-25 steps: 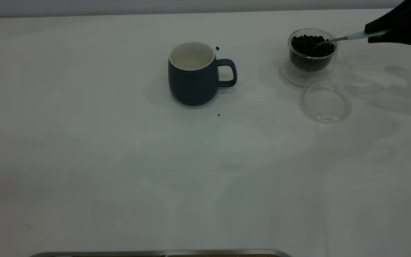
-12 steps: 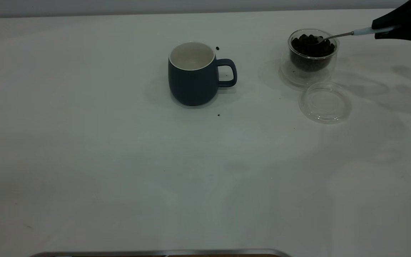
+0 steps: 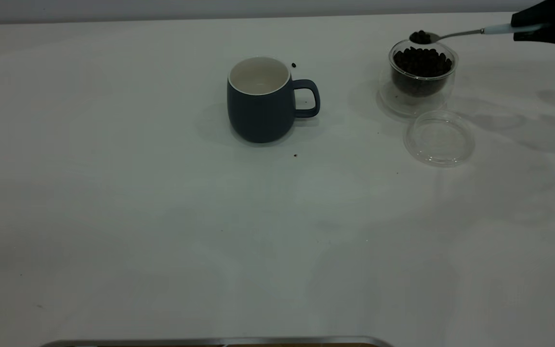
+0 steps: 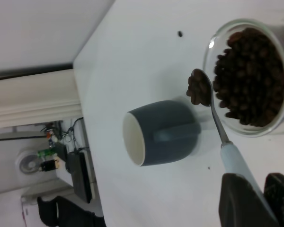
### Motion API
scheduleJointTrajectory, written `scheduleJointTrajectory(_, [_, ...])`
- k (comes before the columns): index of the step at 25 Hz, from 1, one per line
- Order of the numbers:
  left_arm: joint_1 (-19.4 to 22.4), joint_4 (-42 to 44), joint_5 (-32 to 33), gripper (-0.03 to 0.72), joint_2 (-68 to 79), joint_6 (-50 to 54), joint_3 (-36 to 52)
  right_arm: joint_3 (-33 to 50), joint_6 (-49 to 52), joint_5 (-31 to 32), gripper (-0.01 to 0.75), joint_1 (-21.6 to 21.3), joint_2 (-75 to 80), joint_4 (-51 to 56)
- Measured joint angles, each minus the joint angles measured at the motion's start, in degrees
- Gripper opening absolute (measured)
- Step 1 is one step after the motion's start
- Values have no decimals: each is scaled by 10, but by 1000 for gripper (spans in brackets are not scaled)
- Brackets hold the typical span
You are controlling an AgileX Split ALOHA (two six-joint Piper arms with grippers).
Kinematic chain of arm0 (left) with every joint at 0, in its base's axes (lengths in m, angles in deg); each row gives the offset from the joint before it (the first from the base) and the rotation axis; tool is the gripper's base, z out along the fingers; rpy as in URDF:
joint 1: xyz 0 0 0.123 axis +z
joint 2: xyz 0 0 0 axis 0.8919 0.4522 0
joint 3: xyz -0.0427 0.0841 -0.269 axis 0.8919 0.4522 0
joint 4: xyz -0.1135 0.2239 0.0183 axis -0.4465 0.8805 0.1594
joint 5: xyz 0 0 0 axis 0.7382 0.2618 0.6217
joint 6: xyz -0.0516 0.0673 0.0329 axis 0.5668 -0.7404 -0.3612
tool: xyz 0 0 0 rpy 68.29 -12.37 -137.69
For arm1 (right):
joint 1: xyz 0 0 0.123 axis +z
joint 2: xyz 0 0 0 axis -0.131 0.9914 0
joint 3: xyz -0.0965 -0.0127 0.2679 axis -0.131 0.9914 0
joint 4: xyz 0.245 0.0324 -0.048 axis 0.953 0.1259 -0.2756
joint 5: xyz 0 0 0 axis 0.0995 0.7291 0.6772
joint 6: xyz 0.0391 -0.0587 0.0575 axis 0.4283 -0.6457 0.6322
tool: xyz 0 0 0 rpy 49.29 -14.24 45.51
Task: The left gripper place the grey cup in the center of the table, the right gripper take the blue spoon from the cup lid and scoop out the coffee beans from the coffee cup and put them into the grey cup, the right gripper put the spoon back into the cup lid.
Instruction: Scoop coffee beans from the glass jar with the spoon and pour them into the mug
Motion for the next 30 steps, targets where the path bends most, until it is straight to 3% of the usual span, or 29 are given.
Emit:
scheduleJointTrajectory(12, [0,0,0,551,0,0,0,0,-28,10,115,12,0,24])
scheduleJointTrajectory(30, [0,0,0,551,0,0,0,0,-28,10,115,191,0,68])
